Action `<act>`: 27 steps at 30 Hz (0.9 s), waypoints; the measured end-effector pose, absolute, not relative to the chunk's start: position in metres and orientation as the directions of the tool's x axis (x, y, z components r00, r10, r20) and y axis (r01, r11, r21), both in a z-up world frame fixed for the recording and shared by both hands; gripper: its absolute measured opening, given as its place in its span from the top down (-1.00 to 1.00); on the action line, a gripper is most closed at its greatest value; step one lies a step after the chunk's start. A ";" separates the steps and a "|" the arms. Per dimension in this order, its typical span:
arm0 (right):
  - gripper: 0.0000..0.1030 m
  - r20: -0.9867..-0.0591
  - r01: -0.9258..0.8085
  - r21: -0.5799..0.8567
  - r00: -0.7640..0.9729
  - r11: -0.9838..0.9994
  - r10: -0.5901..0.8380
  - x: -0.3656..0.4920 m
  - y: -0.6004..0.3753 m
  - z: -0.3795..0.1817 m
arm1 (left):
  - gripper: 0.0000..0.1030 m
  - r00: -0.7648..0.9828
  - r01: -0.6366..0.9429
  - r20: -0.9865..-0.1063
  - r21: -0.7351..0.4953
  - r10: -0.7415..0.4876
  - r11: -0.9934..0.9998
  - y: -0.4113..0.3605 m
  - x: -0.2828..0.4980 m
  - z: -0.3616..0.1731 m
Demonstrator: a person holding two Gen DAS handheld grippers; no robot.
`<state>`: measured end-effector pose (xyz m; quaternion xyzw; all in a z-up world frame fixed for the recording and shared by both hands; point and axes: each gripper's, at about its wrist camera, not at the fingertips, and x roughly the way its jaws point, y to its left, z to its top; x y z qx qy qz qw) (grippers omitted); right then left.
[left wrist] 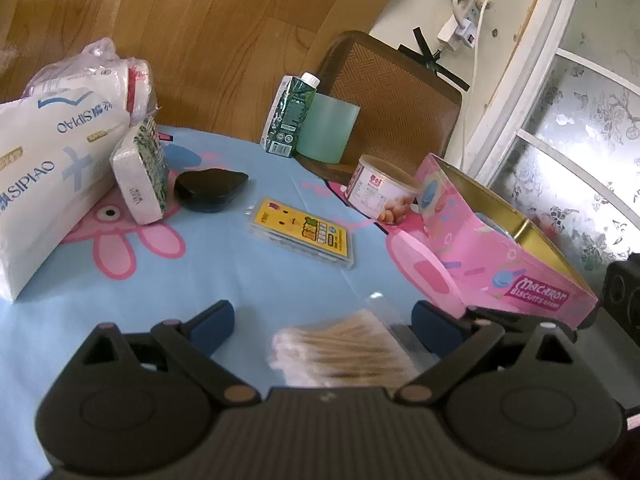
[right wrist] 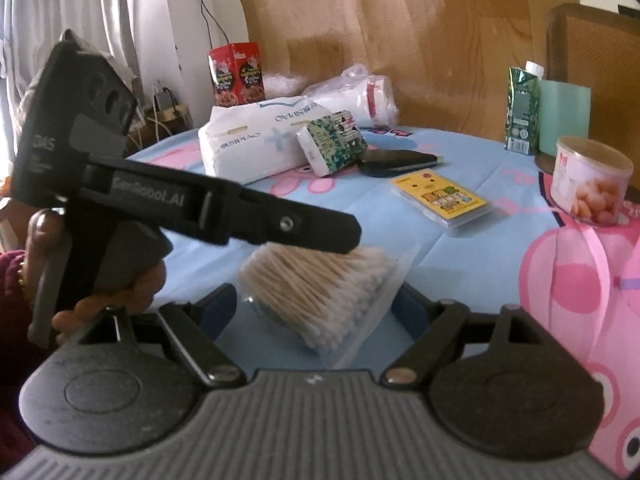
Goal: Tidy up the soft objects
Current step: 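Grasp the cotton swab bag with the right gripper and lift it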
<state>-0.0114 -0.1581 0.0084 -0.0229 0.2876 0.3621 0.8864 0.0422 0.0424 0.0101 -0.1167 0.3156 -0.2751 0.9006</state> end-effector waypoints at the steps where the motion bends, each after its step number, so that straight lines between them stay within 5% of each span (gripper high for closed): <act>1: -0.60 -0.527 -0.651 0.163 0.578 0.742 0.623 -0.010 -0.156 0.008 | -0.90 0.650 0.422 -0.505 -0.383 -0.568 0.822 0.042 0.042 0.010; 10: -0.16 -0.524 -0.617 0.144 0.615 0.773 0.589 -0.001 -0.139 0.010 | -0.72 0.671 0.387 -0.511 -0.378 -0.538 0.841 0.044 0.043 0.009; 18: -0.10 -0.520 -0.613 0.159 0.615 0.774 0.594 -0.001 -0.140 0.011 | -0.25 0.697 0.347 -0.513 -0.369 -0.500 0.862 0.047 0.045 0.008; 27: -0.10 -0.519 -0.607 0.178 0.611 0.775 0.598 0.001 -0.142 0.011 | -0.13 0.706 0.331 -0.514 -0.367 -0.486 0.869 0.048 0.046 0.009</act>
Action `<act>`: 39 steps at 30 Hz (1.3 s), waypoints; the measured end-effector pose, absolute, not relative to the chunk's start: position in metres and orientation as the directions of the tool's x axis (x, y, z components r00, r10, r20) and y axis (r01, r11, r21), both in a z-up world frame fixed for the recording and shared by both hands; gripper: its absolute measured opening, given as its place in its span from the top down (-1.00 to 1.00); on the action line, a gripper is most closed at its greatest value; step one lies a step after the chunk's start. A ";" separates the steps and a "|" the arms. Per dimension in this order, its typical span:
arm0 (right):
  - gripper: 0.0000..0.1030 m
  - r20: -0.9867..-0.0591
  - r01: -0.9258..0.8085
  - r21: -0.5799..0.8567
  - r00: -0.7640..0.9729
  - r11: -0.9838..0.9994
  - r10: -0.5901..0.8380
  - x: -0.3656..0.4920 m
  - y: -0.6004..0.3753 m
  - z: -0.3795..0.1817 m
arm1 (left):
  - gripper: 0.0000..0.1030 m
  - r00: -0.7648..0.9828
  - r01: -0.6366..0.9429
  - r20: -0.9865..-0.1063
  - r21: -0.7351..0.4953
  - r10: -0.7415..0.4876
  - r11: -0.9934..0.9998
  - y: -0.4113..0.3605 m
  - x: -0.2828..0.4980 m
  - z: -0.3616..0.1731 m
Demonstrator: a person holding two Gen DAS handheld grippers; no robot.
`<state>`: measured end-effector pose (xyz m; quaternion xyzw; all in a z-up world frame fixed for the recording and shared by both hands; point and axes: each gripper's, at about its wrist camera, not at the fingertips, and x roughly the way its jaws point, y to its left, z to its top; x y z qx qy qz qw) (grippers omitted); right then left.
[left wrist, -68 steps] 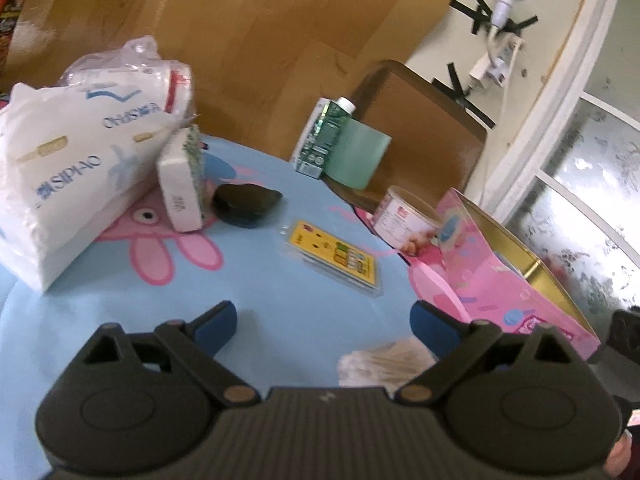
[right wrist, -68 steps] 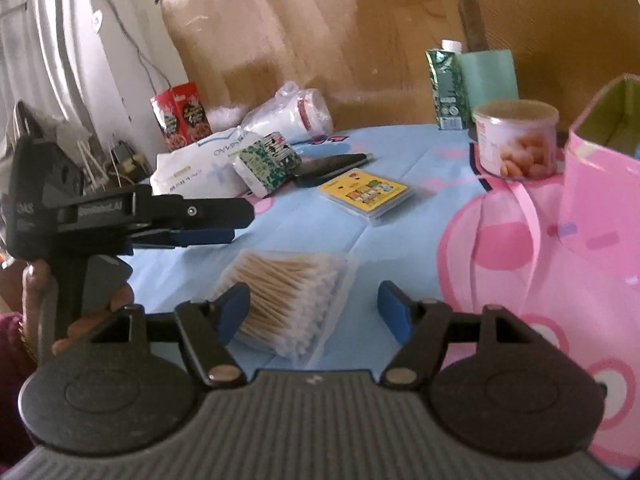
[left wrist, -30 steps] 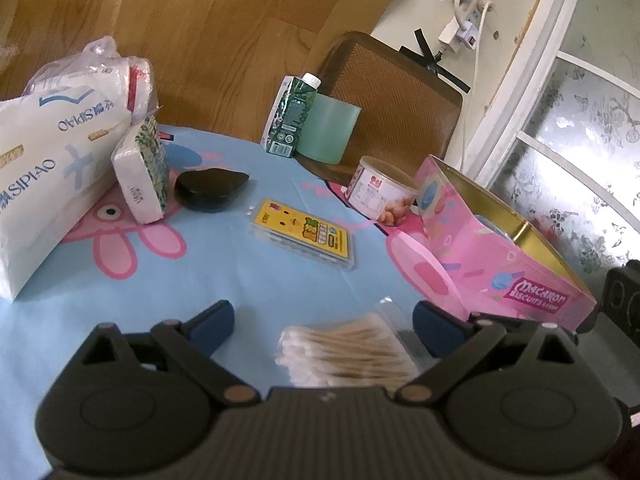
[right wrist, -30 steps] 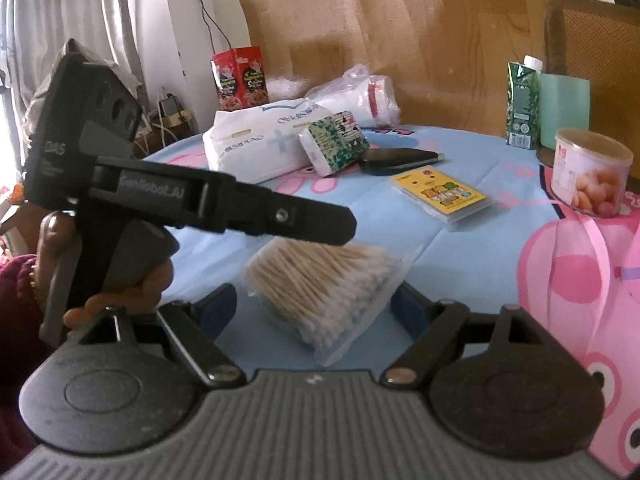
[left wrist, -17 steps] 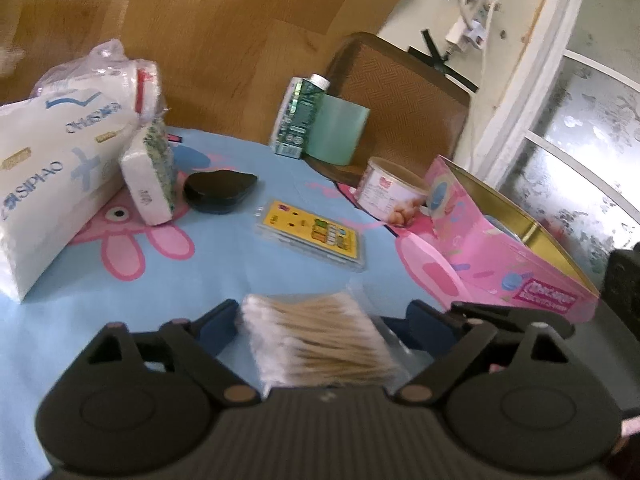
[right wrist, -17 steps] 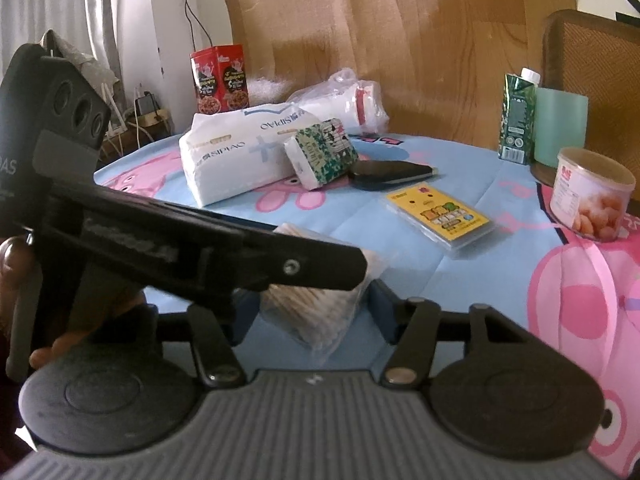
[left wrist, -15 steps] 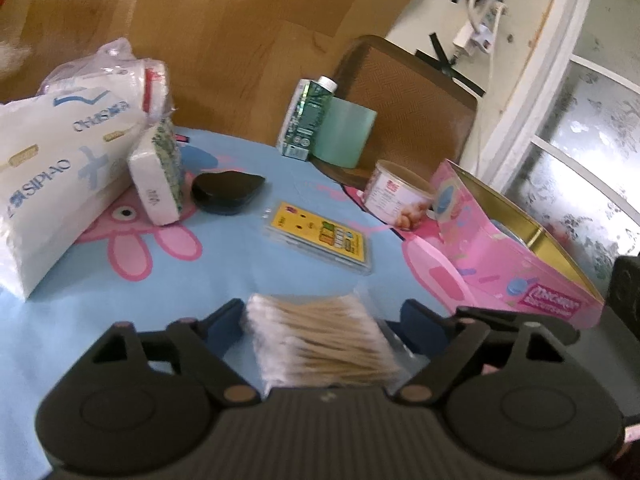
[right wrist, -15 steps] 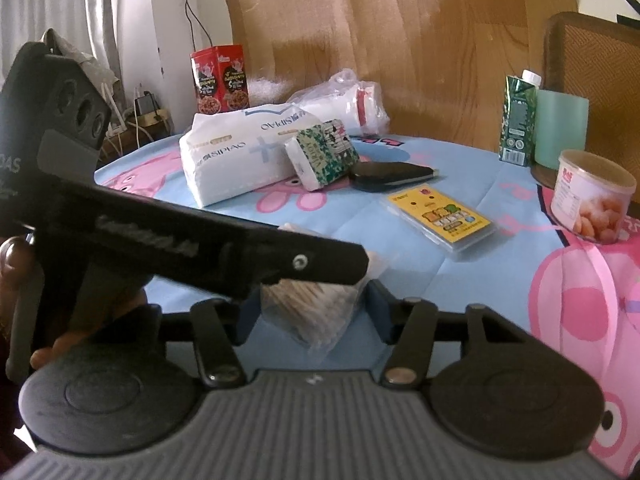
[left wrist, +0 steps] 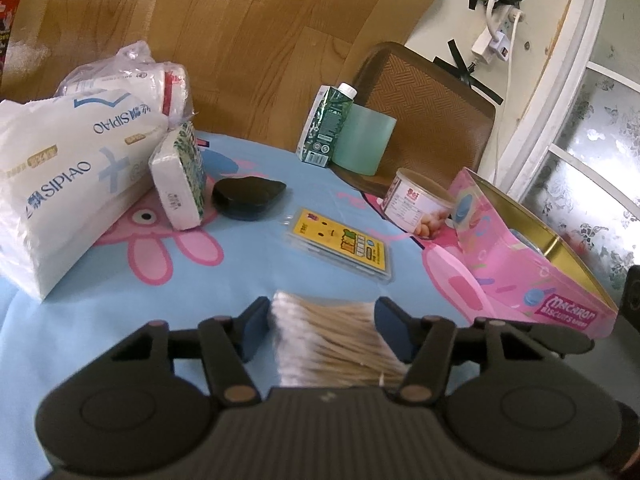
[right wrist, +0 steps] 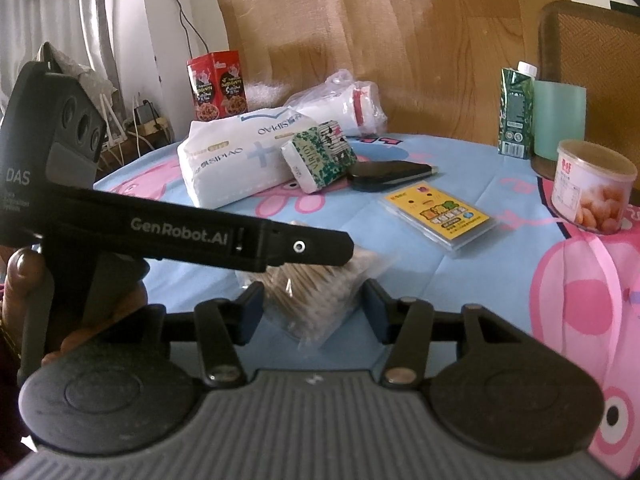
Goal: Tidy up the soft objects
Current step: 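Grasp the cotton swab bag with the right gripper and lift it, then carry the cotton swab bag into the pink tin box and release it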
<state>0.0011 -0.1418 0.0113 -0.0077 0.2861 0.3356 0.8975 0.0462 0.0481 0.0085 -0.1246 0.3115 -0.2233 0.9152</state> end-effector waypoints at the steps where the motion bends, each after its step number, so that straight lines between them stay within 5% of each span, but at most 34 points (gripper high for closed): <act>1: -0.10 -0.519 -0.606 0.175 0.613 0.776 0.596 0.001 -0.141 0.011 | -0.13 0.706 0.331 -0.515 -0.367 -0.486 0.869 0.048 0.046 0.009; 39: -0.13 -0.544 -0.575 0.056 0.668 0.817 0.508 -0.018 -0.130 0.011 | -0.13 0.693 0.383 -0.522 -0.317 -0.497 0.868 0.041 0.042 0.009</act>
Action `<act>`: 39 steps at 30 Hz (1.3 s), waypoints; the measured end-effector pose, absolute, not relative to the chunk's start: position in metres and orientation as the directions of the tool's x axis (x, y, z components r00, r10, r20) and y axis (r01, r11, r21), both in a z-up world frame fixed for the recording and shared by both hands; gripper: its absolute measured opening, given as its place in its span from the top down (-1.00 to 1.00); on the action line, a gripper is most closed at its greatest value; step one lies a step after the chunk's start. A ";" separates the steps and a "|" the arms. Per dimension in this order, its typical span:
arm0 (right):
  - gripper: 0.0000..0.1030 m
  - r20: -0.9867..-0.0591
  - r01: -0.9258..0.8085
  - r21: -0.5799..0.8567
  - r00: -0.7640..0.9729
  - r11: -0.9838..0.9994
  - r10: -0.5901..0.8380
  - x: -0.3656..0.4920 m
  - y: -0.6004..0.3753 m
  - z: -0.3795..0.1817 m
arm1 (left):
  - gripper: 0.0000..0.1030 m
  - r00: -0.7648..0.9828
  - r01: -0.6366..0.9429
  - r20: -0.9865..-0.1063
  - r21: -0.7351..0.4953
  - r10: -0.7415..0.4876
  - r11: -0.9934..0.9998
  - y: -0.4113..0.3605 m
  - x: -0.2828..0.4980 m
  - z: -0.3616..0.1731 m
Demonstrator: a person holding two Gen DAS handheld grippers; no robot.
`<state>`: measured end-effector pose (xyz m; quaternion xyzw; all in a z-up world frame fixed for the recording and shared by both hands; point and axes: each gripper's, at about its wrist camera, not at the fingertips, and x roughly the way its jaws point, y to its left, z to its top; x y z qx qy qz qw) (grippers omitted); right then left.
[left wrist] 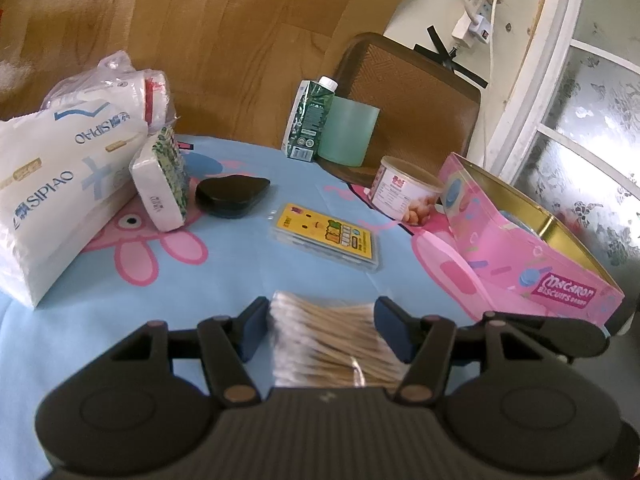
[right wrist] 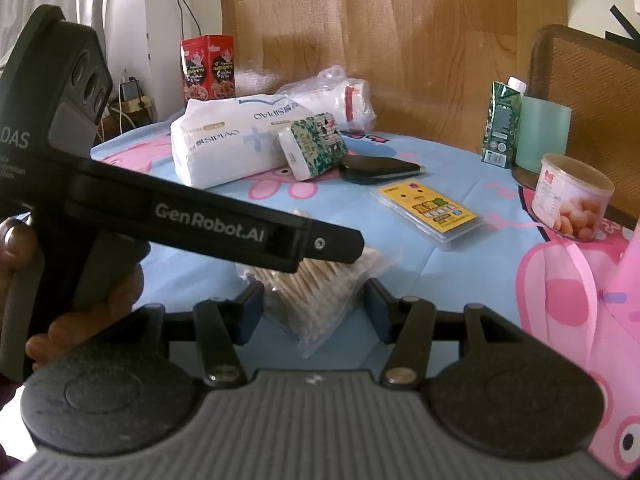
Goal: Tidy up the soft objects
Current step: 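Carry the cotton swab bag into the pink tin box and release it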
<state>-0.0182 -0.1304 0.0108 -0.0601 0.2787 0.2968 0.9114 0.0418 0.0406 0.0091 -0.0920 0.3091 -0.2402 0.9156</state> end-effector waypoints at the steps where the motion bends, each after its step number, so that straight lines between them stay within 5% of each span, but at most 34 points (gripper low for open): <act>1: -0.13 -0.544 -0.573 0.049 0.672 0.818 0.503 -0.019 -0.129 0.011 | -0.13 0.693 0.384 -0.522 -0.316 -0.497 0.868 0.040 0.042 0.009; 25: -0.06 -0.504 -0.465 0.009 0.763 0.885 0.405 -0.078 -0.185 0.009 | -0.14 0.607 0.507 -0.574 -0.252 -0.550 0.824 -0.039 0.004 0.020; 39: -0.05 -0.254 -0.211 -0.090 0.950 0.973 0.182 -0.073 -0.290 0.060 | -0.14 0.658 0.630 -0.417 -0.150 -0.627 0.762 -0.185 0.021 0.099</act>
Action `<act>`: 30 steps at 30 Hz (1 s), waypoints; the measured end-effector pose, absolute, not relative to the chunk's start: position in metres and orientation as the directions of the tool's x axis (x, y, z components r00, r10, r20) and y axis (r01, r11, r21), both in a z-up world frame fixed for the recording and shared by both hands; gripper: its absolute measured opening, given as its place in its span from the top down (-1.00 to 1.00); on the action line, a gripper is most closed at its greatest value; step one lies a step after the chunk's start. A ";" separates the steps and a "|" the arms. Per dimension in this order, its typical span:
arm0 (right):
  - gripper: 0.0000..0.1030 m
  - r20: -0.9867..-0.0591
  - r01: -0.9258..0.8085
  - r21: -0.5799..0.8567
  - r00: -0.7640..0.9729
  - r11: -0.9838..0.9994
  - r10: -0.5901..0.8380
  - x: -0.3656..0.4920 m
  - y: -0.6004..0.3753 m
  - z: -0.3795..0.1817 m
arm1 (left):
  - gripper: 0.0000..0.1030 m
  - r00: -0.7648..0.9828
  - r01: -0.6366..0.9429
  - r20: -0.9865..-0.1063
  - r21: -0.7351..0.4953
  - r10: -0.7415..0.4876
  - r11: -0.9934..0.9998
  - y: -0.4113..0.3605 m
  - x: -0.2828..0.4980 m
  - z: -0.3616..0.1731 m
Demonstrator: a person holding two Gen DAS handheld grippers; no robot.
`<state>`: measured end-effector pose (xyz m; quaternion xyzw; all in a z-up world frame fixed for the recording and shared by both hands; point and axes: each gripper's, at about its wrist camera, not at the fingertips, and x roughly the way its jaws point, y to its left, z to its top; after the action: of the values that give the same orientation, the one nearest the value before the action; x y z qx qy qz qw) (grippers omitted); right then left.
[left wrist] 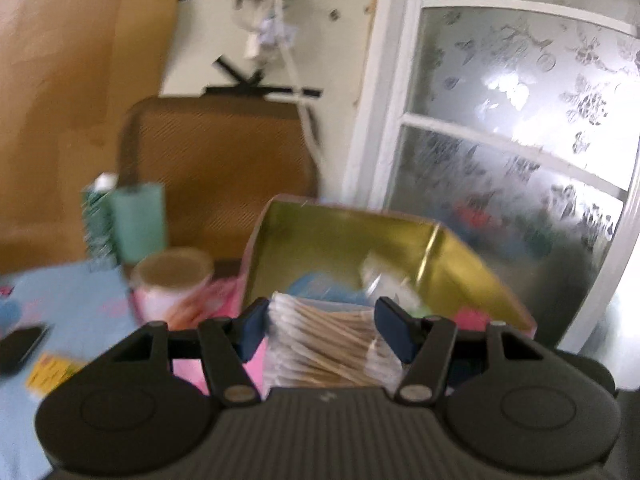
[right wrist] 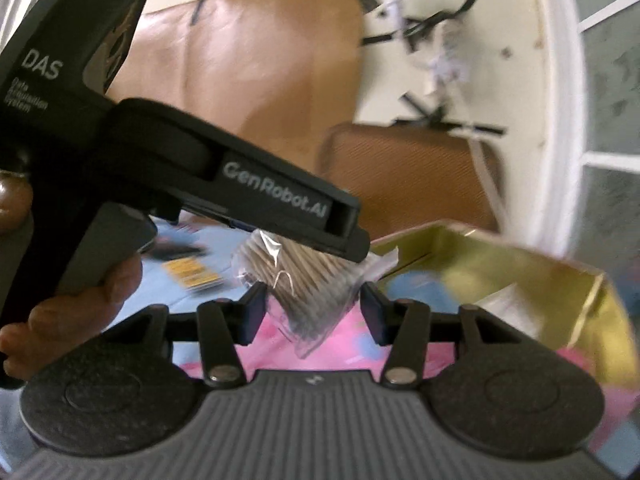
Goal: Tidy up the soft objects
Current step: 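Carry the cotton swab bag into the pink tin box and release it, then withdraw the open right gripper from the tin box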
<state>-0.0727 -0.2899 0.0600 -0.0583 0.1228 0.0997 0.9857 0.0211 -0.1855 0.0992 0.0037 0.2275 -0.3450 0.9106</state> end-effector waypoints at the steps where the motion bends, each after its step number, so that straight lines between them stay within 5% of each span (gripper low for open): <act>1: -0.05 -0.243 -0.193 -0.100 0.956 0.976 0.164 -0.070 -0.298 0.063 | -0.14 0.657 0.636 -0.409 -0.150 -0.634 0.757 -0.197 0.024 0.102; 7: -0.05 -0.227 -0.090 -0.126 0.972 0.988 0.059 -0.055 -0.344 0.061 | -0.22 0.613 0.672 -0.428 -0.158 -0.664 0.723 -0.262 0.043 0.102; 14: -0.29 -0.376 0.095 -0.061 0.920 0.994 -0.112 -0.014 -0.382 0.041 | -0.89 0.605 0.662 -0.483 -0.137 -0.633 0.737 -0.287 0.044 0.085; 16: -0.65 -0.377 0.118 -0.047 0.918 0.992 -0.127 -0.016 -0.383 0.038 | -0.89 0.613 0.662 -0.485 -0.115 -0.623 0.741 -0.282 0.044 0.082; 17: -0.68 -0.375 0.118 -0.045 0.918 0.992 -0.126 -0.016 -0.382 0.038 | -0.89 0.615 0.660 -0.485 -0.114 -0.621 0.743 -0.278 0.044 0.082; 30: -0.77 -0.215 0.072 -0.047 0.973 0.996 -0.081 -0.049 -0.310 0.051 | -0.99 0.704 0.556 -0.406 -0.197 -0.583 0.808 -0.151 0.030 0.078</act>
<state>-0.0485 -0.3104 0.0512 -0.0196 0.1091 -0.0385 0.9931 0.0299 -0.1511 0.0779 -0.0297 0.2300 -0.3088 0.9224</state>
